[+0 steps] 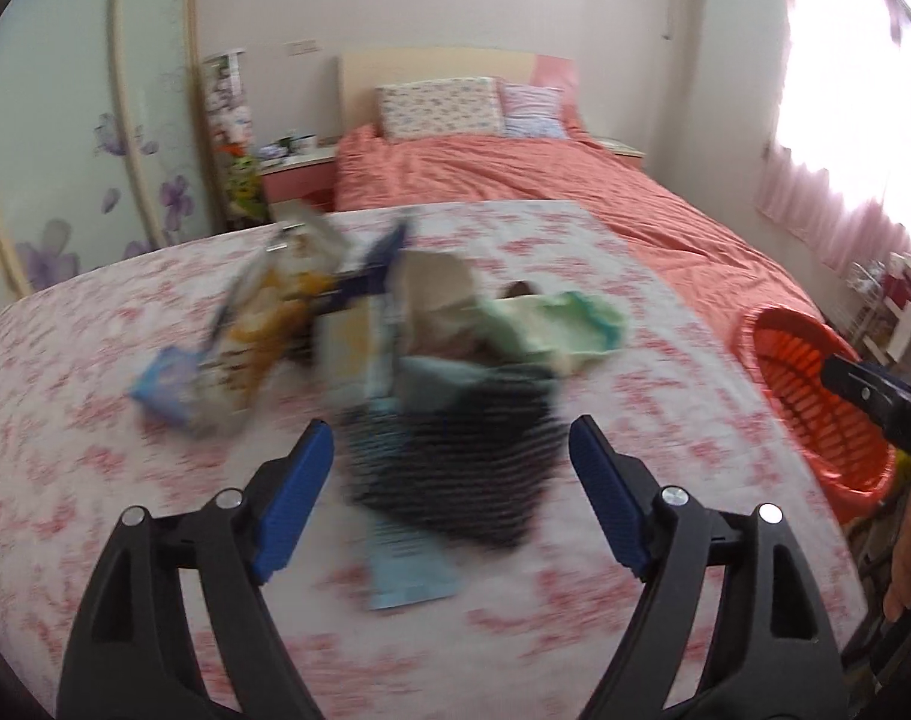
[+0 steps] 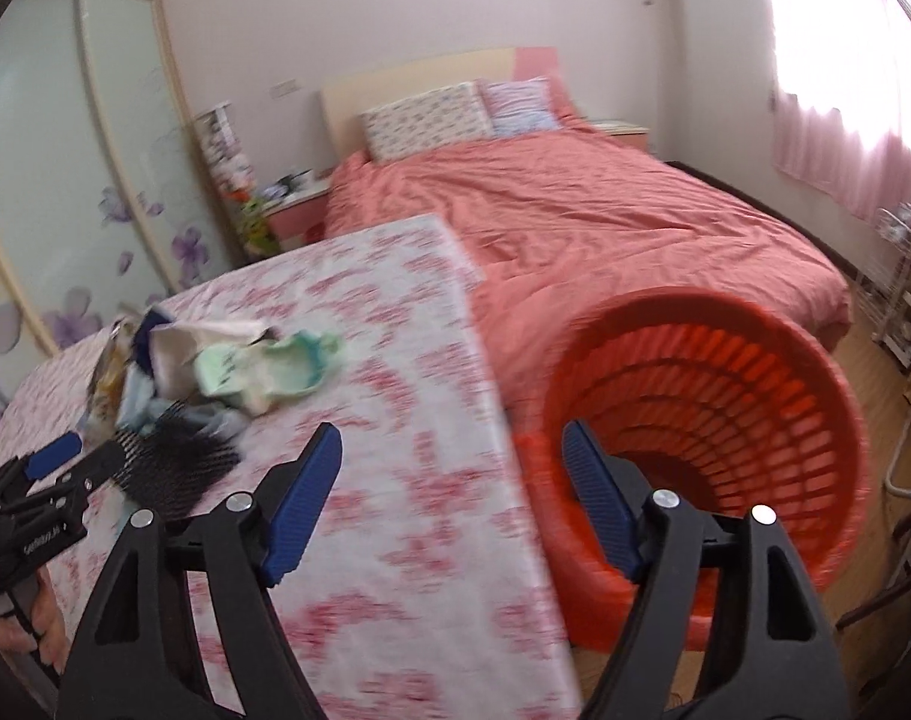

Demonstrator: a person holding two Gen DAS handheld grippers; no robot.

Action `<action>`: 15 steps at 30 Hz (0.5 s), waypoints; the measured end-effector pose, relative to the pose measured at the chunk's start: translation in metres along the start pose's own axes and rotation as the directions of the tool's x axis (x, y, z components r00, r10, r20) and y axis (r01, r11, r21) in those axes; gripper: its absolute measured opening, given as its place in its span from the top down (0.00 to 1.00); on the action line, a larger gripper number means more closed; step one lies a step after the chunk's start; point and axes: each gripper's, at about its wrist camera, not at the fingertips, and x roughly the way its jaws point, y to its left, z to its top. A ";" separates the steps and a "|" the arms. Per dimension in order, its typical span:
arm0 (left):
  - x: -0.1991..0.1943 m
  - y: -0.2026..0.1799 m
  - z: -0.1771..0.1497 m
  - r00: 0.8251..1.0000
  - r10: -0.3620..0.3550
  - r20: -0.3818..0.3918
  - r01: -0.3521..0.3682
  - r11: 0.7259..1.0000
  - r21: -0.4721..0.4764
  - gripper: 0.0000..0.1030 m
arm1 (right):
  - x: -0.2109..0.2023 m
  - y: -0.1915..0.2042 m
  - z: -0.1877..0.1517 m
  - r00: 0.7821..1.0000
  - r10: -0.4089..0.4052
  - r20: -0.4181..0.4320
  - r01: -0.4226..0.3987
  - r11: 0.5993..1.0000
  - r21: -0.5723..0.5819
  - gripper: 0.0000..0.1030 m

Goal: Collect trash
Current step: 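Return both grippers to the bed toward the mesh pad and blue tube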

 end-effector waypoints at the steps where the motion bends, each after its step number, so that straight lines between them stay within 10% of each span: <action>1: -0.001 0.013 -0.001 1.000 0.020 -0.003 -0.020 1.000 -0.018 0.23 | 0.005 0.013 -0.001 1.000 0.017 -0.010 -0.017 1.000 -0.021 0.27; 15: -0.009 0.137 -0.024 0.989 0.143 -0.046 -0.149 0.966 -0.209 0.23 | 0.046 0.154 -0.026 0.966 0.207 -0.155 -0.234 0.956 -0.180 0.31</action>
